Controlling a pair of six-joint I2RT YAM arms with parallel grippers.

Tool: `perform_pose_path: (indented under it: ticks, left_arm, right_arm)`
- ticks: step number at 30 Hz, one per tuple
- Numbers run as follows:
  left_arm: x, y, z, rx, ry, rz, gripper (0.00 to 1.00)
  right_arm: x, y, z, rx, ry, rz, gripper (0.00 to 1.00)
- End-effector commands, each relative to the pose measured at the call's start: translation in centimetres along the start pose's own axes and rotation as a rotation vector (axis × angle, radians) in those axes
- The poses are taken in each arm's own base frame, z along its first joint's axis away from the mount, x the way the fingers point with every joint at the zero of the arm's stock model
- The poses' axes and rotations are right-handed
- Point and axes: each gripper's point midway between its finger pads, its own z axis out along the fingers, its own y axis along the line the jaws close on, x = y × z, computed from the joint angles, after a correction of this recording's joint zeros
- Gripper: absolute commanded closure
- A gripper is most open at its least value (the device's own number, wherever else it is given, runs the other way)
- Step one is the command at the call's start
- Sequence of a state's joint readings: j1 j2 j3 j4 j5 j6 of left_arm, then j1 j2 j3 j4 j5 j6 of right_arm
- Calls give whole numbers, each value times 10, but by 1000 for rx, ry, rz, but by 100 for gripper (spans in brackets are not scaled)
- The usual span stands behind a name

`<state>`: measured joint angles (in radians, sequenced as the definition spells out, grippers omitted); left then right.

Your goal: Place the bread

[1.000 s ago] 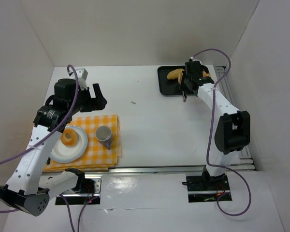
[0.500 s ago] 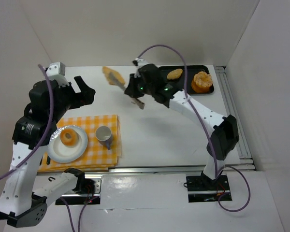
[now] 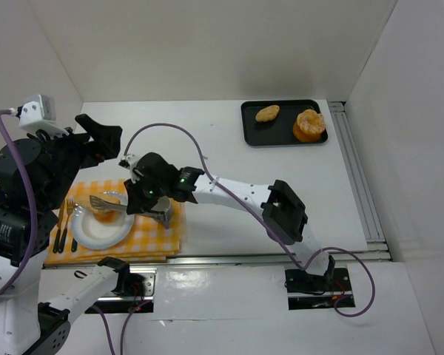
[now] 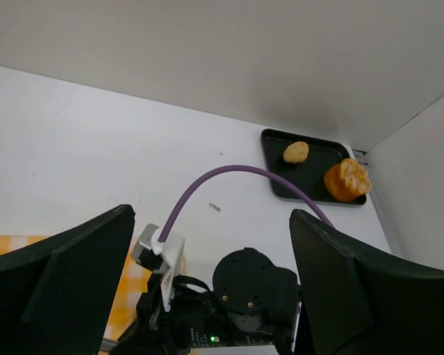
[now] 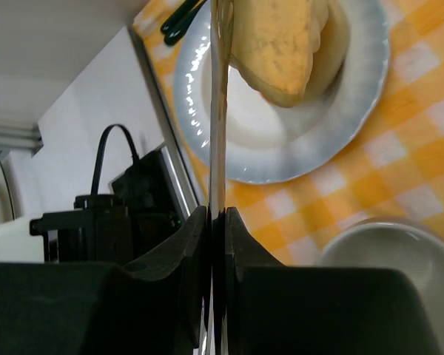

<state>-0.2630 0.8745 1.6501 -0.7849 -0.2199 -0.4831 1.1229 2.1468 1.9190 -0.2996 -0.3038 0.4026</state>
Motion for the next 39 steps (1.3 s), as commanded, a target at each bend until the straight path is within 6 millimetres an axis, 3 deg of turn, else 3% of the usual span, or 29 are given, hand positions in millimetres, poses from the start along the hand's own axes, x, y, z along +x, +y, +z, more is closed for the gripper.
perform_pose_path:
  ticks: [1,9,18,22,29,33,36,37,39]
  left_arm:
    - [0,3,3,-18,-8,-17,1]
    - [8,5,8,-26,10,-14,1]
    - [7,8,4,-31,-2,-15,1]
    - [6,9,4,-39,-6,-15,1]
    - [5,9,0,-36,-14,-17,1]
    - [6,10,-1,-36,-14,-17,1]
    - [4,12,-5,-41,-26,-10,1]
    - [4,12,-5,-41,-26,-10,1]
    - [3,13,-4,-49,-30,-10,1]
  right_arm:
    - [-21,18,-15,-87,-59,-30,100]
    - [19,29,-6,-107,37,-26,100]
    - [40,64,0,-179,81,-64,100]
    - [47,65,2,-172,91,-65,100]
    - [40,57,1,-118,78,-82,100]
    - [56,34,18,-71,112,-62,100]
    - [59,27,21,-68,125,-53,88]
    - [57,29,20,-68,125,-53,74]
    - [53,31,17,-71,118,-55,58]
